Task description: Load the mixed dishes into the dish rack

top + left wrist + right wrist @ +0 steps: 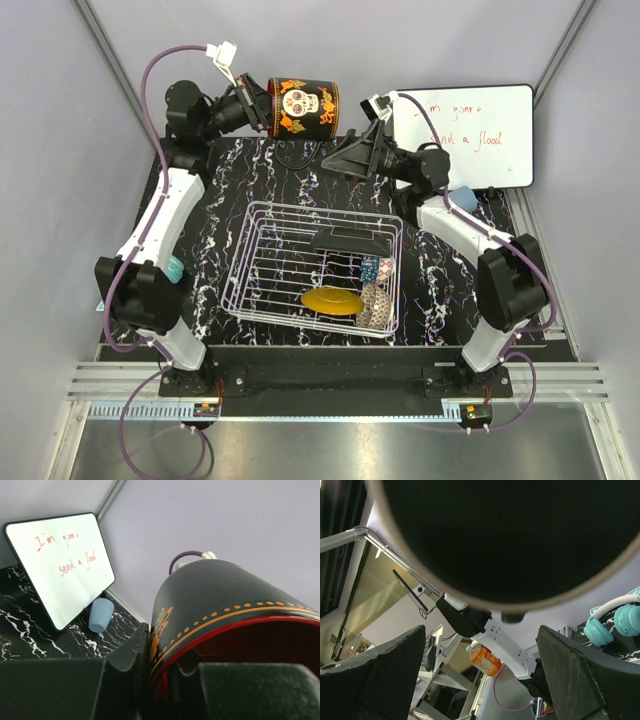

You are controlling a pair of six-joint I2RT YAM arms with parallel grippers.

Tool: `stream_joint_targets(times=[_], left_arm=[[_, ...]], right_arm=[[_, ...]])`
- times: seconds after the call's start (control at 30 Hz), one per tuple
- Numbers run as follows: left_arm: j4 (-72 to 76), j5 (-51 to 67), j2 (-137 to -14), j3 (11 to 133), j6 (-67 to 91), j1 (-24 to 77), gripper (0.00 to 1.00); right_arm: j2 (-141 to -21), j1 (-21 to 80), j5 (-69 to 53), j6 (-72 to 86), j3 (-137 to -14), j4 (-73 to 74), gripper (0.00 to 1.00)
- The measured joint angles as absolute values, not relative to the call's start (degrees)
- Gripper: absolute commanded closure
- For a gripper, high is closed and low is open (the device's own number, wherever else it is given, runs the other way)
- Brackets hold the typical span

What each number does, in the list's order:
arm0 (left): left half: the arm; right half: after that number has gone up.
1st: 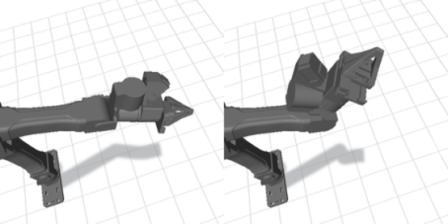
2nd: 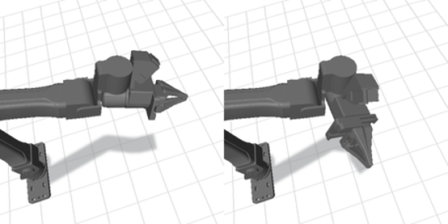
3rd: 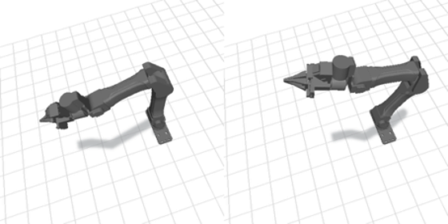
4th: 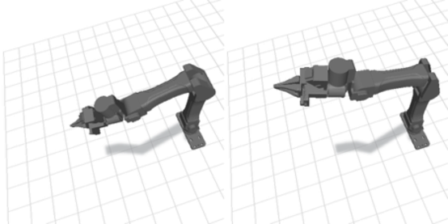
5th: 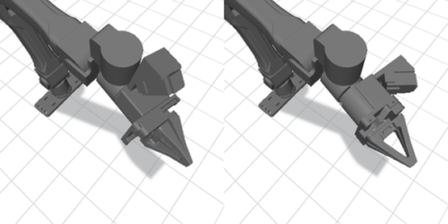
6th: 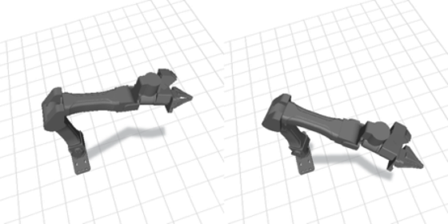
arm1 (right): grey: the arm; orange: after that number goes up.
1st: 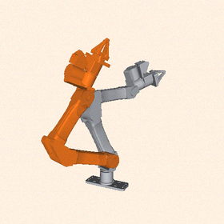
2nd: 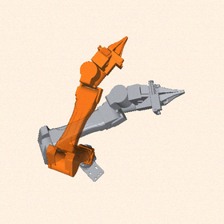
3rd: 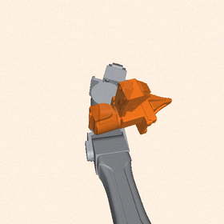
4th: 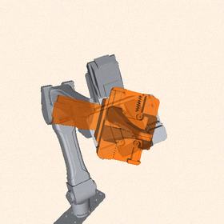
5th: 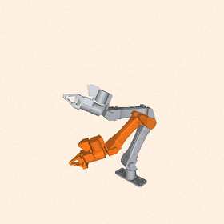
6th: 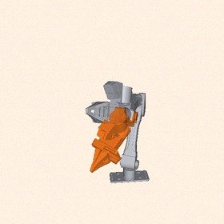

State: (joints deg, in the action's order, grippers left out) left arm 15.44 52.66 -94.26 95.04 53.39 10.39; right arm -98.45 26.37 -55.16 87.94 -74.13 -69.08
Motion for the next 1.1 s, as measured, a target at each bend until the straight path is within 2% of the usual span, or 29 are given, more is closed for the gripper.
stream_joint_targets(times=[0.1,0.8,1.1], left_arm=[[15.1,52.6,-94.8,95.0,52.7,11.6,1.00],[11.9,43.9,-96.5,92.2,52.9,11.2,1.00],[10.2,40.6,-96.5,92.2,52.4,10.8,1.00]], right_arm=[[-100.7,27.6,-55.0,87.9,-75.3,-70.1,0.16],[-114.0,29.8,-44.8,91.6,-85.1,-73.3,0.35],[-117.4,30.0,-43.6,95.0,-88.8,-73.9,0.37]])
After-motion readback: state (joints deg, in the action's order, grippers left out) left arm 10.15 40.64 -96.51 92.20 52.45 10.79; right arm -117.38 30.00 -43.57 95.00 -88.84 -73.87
